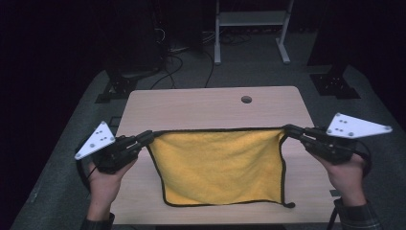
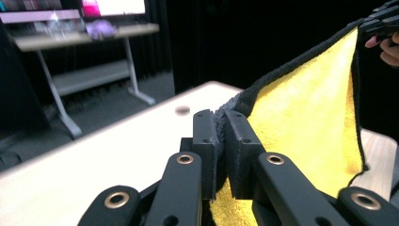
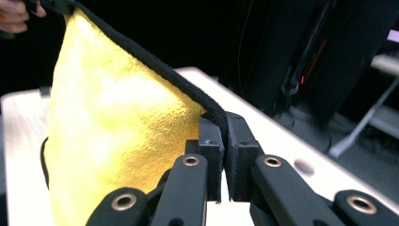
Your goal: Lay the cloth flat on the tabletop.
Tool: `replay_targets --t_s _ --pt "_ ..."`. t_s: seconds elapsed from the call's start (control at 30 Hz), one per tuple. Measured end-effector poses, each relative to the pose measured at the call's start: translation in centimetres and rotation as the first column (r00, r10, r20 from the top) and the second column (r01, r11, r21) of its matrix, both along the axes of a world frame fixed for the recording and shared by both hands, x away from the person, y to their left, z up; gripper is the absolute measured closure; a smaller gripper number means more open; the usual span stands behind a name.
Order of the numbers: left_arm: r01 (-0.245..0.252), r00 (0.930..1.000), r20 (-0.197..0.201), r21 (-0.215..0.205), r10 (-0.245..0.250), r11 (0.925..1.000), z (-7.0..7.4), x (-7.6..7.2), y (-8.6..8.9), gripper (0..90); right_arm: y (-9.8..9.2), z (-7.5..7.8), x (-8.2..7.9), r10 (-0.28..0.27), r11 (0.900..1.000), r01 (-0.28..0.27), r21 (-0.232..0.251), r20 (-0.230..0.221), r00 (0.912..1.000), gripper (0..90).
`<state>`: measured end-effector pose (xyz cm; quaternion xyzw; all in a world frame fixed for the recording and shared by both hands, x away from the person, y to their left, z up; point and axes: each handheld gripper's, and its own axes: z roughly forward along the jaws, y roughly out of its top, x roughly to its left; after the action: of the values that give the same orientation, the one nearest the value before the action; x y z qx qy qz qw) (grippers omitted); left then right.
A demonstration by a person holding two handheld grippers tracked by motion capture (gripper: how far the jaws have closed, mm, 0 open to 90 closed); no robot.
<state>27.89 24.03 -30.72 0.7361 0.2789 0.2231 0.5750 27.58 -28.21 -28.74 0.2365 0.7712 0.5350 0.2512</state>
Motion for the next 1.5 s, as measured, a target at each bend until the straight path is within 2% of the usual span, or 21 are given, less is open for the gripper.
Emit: replay_targets --t_s 0.13,0.23,0.43,0.63,0.87,1.03,1.2,1.43,1.5 --pt "-0.019 0.9977 -0.065 0.018 0.02 0.9997 -2.7 2.3 -0.2 83.1 0.3 -2.5 2.1 -0.017 1.0 0.015 -0.025 -0.062 0.9979 85.7" --pt "-0.033 0.9962 -0.079 0.033 0.035 0.9989 -3.9 3.6 -0.5 83.1 0.5 -3.8 3.3 -0.034 0.998 0.03 -0.047 -0.095 0.9949 85.7" --pt "-0.06 0.9949 -0.078 0.058 0.064 0.9965 -4.7 5.8 -1.2 83.1 0.5 -4.9 4.7 -0.056 0.997 0.049 -0.057 -0.124 0.9907 85.6" --pt "-0.09 0.9927 -0.073 0.093 0.097 0.9916 -5.3 8.0 -2.4 83.1 0.6 -5.4 5.8 -0.118 0.987 0.104 -0.121 -0.117 0.986 85.5" --pt "-0.112 0.9894 -0.079 0.111 0.122 0.9875 -5.8 10.6 -3.4 83.1 0.1 -5.8 7.7 -0.156 0.983 0.142 -0.121 -0.123 0.98 85.1" --pt "-0.132 0.983 -0.114 0.107 0.144 0.9854 -6.8 12.5 -3.4 83.1 0.4 -7.2 10.0 -0.178 0.977 0.158 -0.142 -0.142 0.9738 84.9" --pt "-0.145 0.976 -0.146 0.12 0.162 0.9822 -8.3 14.0 -3.6 83.1 0.3 -8.6 12.6 -0.194 0.975 0.168 -0.145 -0.186 0.9633 84.7" --pt "-0.165 0.9632 -0.19 0.14 0.19 0.9763 -10.1 16.0 -3.6 83.0 0.9 -10.4 15.1 -0.215 0.97 0.186 -0.155 -0.2 0.9558 84.7" --pt "-0.165 0.961 -0.198 0.148 0.193 0.9752 -10.6 16.4 -3.7 83.0 1.0 -11.1 15.8 -0.227 0.968 0.195 -0.161 -0.212 0.9506 84.7"
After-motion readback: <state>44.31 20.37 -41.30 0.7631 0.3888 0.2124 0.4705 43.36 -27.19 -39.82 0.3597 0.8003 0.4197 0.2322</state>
